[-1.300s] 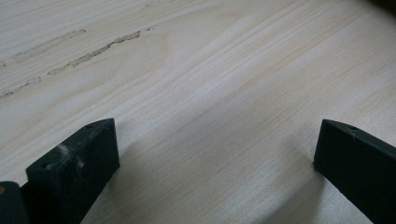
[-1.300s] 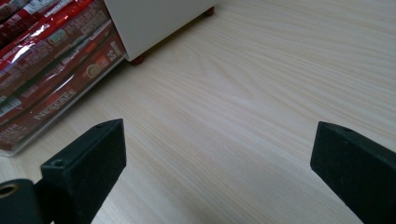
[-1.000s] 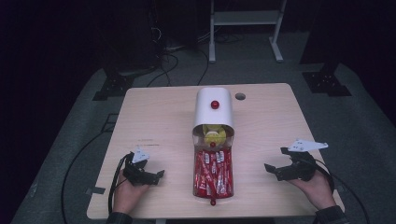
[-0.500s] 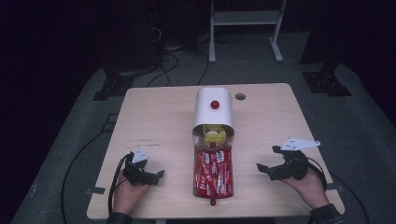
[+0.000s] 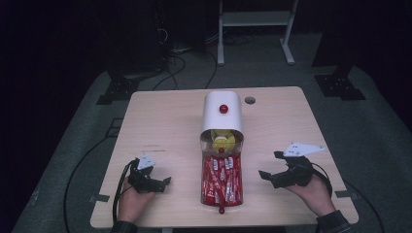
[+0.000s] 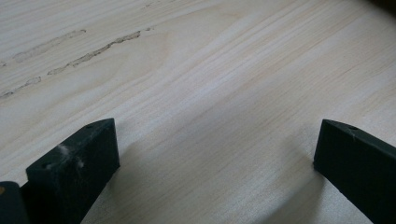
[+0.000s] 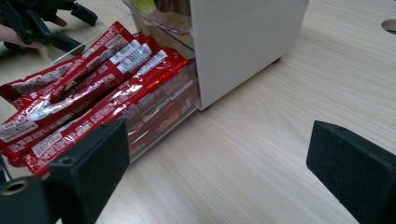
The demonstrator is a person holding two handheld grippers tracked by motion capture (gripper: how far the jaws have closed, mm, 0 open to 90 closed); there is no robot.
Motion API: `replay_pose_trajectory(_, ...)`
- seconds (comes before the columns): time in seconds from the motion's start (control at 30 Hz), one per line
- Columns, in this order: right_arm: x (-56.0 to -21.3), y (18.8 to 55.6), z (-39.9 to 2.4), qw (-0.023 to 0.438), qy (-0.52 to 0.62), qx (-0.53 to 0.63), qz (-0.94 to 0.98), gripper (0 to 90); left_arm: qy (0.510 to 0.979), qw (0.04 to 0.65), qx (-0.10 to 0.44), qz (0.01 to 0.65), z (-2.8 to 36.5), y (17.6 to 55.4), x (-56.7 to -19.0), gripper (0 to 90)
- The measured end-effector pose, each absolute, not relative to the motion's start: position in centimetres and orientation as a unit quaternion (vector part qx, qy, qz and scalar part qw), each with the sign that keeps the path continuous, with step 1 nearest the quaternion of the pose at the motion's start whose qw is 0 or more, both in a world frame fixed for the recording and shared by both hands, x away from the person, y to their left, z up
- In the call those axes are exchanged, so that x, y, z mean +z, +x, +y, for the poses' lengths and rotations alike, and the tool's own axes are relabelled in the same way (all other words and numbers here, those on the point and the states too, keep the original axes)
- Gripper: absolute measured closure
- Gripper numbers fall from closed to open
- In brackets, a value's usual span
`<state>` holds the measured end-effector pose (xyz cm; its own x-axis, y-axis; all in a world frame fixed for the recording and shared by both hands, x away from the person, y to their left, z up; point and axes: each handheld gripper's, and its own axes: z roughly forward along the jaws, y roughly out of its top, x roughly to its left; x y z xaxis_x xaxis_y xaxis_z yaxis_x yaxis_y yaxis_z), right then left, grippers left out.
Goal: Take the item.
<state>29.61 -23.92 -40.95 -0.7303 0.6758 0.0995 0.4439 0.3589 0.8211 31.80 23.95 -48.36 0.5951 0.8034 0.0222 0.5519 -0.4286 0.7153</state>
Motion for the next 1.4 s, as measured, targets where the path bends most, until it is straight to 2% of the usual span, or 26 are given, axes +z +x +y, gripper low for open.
replay_pose_trajectory(1.3,-39.9,29.4,-18.2,0.094,0.291,0.459,0.834,6.4,0.825,0.342,0.184,0.411,24.0,31.8,-48.4,0.0)
replay_pose_trajectory(1.33,-40.0,29.4,-17.9,0.093,0.285,0.461,0.835,10.2,0.825,0.342,0.184,0.411,24.0,31.8,-48.4,0.0)
replay_pose_trajectory(1.4,-39.9,29.3,-17.7,0.094,0.281,0.463,0.835,11.3,0.825,0.342,0.184,0.411,24.0,31.8,-48.4,0.0)
